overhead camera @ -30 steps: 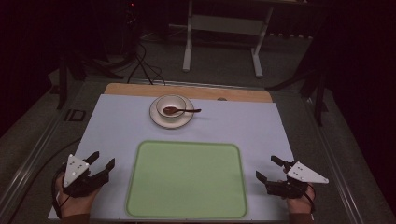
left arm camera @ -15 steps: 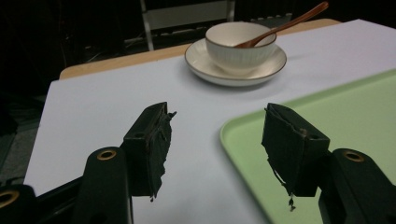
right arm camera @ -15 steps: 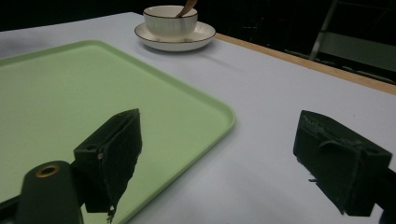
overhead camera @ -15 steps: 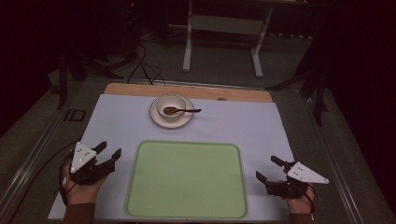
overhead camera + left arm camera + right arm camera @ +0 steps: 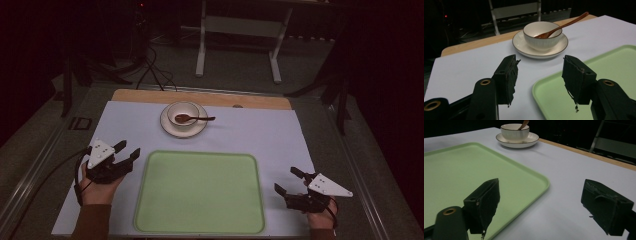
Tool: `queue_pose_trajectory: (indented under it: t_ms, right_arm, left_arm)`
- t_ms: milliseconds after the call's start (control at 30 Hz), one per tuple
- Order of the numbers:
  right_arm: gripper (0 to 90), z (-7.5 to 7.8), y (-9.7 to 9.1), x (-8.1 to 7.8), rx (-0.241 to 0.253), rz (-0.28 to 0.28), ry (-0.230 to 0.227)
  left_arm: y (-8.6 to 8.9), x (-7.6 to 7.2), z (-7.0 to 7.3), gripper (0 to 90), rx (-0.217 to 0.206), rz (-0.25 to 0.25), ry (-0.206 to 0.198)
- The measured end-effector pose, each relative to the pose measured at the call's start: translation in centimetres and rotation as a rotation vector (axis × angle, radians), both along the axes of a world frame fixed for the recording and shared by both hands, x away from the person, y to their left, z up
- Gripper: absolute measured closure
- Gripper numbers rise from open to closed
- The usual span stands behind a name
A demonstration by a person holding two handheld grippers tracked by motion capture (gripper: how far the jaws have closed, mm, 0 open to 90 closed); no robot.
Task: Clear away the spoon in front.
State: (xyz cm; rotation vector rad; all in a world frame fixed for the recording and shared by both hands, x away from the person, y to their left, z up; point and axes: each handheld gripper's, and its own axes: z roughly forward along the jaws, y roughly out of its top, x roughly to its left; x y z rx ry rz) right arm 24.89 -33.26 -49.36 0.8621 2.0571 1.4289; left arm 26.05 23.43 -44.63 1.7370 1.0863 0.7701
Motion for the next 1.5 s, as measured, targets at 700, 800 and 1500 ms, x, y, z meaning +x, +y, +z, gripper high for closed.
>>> queue_pose_trajectory:
  t_ms: [700, 800, 1500]
  right_arm:
    - [15.1, 0.0, -0.1, 0.1, 0.001, -0.001, 0.003]
    - [15.1, 0.0, -0.1, 0.1, 0.001, -0.001, 0.002]
    - [15.1, 0.1, -0.2, 0.0, 0.006, -0.001, 0.000]
  left_arm:
    - [-3.5, 4.5, 2.9, 42.3, 0.048, -0.060, -0.011]
    - [-4.1, 5.0, 3.1, 41.5, 0.047, -0.069, -0.010]
    - [-8.0, 8.2, 2.9, 40.0, 0.103, -0.135, 0.010]
